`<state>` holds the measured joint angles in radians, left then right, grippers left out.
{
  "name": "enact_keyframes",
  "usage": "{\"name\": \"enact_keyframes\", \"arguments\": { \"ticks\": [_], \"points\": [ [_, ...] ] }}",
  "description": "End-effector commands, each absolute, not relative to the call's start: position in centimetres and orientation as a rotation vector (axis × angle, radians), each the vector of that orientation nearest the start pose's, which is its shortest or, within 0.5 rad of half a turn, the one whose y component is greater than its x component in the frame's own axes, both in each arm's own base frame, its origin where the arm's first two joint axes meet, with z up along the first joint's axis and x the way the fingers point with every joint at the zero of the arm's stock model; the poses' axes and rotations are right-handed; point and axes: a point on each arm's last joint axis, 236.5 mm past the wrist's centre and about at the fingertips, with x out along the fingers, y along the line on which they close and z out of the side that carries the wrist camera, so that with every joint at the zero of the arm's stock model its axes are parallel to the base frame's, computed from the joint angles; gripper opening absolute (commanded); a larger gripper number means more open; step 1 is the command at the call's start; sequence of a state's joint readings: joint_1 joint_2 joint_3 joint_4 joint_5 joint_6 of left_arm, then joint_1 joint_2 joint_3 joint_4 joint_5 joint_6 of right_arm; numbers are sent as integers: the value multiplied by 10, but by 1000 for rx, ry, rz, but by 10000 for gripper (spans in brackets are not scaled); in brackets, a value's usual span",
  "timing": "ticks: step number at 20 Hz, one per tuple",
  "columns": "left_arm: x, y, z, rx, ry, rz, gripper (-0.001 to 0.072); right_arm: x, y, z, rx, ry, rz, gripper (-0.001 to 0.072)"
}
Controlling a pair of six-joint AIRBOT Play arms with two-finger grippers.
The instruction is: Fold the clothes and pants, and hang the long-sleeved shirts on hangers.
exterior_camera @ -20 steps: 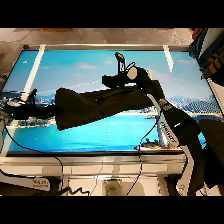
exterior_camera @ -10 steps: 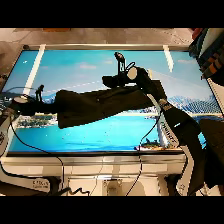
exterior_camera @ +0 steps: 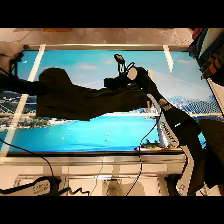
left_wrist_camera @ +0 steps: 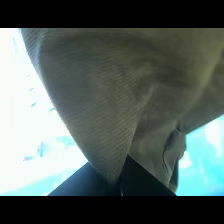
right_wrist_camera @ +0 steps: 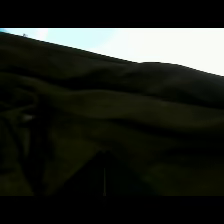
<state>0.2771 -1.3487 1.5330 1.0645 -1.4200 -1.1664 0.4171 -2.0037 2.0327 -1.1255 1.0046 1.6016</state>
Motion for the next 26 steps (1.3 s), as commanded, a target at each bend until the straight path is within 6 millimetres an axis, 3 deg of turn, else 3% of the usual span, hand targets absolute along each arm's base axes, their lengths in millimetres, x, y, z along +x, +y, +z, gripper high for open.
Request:
{"name": "enact_keyframes", "arguments": {
  "ticks": [1, 5, 8, 10, 12, 15, 18, 20, 22, 24, 26],
  "points": [
    [383, 2, 165, -125, 1110, -335, 6, 520, 327, 10, 205, 1100, 597, 34],
    [385, 2, 171, -160, 1088, -306, 9, 522, 330, 10, 209, 1089, 598, 34],
    [398, -17, 187, -270, 1014, -345, 9, 519, 350, 3, 213, 1062, 614, 34],
    [411, -37, 208, -345, 919, -419, 9, 504, 384, -9, 232, 1067, 659, 33],
    [429, -43, 225, -400, 820, -436, 10, 487, 431, -13, 285, 1045, 722, 33],
    [440, -57, 230, -490, 791, -499, 11, 467, 492, -7, 360, 964, 762, 33],
    [447, -60, 215, -523, 827, -512, 10, 455, 524, -1, 358, 879, 796, 33],
    [451, -62, 206, -535, 846, -517, 10, 453, 525, -3, 331, 871, 798, 33],
    [454, -65, 198, -541, 865, -524, 10, 462, 510, -13, 248, 867, 774, 33],
    [459, -72, 192, -543, 875, -533, 9, 477, 478, -28, 183, 916, 724, 33],
    [467, -89, 185, -538, 875, -552, 9, 492, 433, -42, 162, 1009, 659, 34]
  ]
}}
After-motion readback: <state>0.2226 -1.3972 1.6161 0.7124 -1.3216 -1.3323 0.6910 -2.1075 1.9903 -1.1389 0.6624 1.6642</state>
